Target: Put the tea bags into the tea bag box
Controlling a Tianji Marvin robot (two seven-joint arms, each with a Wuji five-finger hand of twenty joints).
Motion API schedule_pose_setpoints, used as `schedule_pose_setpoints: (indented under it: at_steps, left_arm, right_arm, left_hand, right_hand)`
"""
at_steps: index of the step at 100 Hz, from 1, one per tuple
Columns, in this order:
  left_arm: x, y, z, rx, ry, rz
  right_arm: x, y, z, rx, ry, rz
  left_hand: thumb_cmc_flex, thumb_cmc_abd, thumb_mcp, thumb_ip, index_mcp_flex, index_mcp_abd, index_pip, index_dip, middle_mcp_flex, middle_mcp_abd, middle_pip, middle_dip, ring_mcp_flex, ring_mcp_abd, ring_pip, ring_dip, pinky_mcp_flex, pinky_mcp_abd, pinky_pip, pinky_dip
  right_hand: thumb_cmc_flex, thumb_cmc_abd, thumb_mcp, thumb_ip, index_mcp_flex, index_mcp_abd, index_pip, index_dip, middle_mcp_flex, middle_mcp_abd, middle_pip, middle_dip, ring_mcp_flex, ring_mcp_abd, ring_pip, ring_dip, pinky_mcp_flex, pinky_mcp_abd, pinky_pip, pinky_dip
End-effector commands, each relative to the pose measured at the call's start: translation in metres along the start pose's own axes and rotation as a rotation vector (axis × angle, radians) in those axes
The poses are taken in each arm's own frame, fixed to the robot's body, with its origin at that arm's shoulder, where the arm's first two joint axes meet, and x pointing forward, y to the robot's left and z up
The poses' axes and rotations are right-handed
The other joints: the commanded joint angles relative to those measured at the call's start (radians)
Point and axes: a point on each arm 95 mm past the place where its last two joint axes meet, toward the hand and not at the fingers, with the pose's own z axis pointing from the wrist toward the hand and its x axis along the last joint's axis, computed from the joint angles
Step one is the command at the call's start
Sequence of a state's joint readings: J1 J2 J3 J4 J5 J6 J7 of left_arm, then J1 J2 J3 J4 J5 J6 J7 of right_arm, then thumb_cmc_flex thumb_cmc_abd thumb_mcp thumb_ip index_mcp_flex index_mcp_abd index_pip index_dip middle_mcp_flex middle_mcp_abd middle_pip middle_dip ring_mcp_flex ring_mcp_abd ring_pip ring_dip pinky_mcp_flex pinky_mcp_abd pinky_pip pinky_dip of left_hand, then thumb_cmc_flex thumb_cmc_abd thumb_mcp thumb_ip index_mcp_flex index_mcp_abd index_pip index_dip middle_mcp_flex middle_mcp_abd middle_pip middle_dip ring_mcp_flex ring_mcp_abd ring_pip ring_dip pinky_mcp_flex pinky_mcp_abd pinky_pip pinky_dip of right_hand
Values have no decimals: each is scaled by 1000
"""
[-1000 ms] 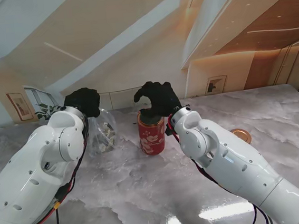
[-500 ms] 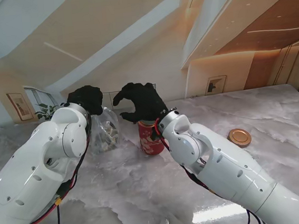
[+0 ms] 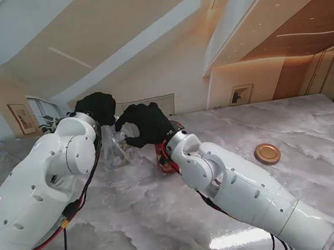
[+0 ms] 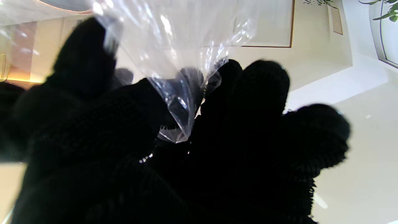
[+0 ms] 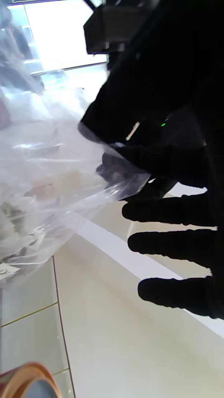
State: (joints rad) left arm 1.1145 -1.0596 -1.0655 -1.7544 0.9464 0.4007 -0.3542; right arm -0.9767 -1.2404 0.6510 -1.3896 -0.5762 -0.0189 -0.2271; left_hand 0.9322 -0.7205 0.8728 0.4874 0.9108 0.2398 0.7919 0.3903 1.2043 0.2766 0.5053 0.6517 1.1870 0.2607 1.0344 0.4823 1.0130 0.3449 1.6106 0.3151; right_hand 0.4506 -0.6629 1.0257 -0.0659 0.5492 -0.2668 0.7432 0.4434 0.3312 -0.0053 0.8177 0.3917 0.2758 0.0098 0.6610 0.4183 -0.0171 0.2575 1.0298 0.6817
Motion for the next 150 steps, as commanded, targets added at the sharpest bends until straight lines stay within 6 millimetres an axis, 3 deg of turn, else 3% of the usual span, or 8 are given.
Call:
schedule_pose_setpoints:
  at_steps: [1, 30, 84, 107, 122, 150]
  left_arm:
    - [5, -2, -4, -2, 20, -10]
    - [4, -7, -7, 19, 34, -19]
    - [6, -7, -7, 23, 50, -33]
    - [9, -5, -8, 20, 60, -34]
    - [9, -5, -9, 21, 58, -36]
    - [6, -6, -10, 30, 49, -36]
  right_arm:
    - [0, -6, 2, 33, -4, -7]
    - [0, -9, 4, 88, 10, -72]
    - [-1, -13, 4, 152, -19, -206]
    - [2, -15, 5, 139, -70, -205]
    - [0, -13, 5, 152, -47, -224]
    - [-2, -12, 2, 199, 4, -238]
  left_hand:
    - [37, -18, 25, 13, 15, 3, 16, 19, 38, 96, 26, 12, 35, 14, 35, 2, 21, -79, 74, 6]
    - [37, -19, 25, 13, 15, 2, 15, 19, 38, 96, 25, 12, 35, 14, 35, 2, 21, -80, 74, 6]
    - [36, -19, 26, 14, 15, 2, 14, 19, 38, 94, 26, 12, 35, 13, 35, 2, 21, -82, 74, 6]
    - [35, -19, 25, 13, 16, 2, 14, 20, 37, 94, 26, 12, 35, 14, 35, 2, 21, -82, 75, 6]
    - [36, -18, 26, 14, 16, 2, 14, 20, 39, 98, 27, 13, 35, 15, 35, 2, 21, -81, 75, 6]
    - [36, -17, 26, 13, 16, 3, 14, 20, 37, 94, 26, 12, 35, 13, 35, 2, 21, -80, 75, 6]
  right_hand:
    - [0, 29, 27, 16, 19, -20, -12, 9, 8, -10, -5, -4, 23, -19, -11, -10, -3, -8, -12, -4]
    - [16, 5, 41, 7, 28, -18, -7, 9, 13, -11, -3, -1, 26, -16, -6, -7, 3, -6, -11, -1]
    - [21, -45, 12, -8, 25, 53, -35, -1, 13, 13, -22, -8, 20, 7, -17, -12, 0, 7, -15, 3]
    - [-38, 12, -71, -3, 22, 81, -43, 3, 3, 28, -14, -4, 3, 16, -1, -4, -14, 5, 1, 16]
    - [-11, -27, -68, 2, 24, 61, -48, 3, 4, 26, -16, -5, 2, 17, 1, -4, -12, 7, 2, 16]
    - [-7, -119, 18, -16, 40, 65, -70, 1, 10, 12, -48, -18, 8, 10, -33, -22, -10, 19, -19, 5]
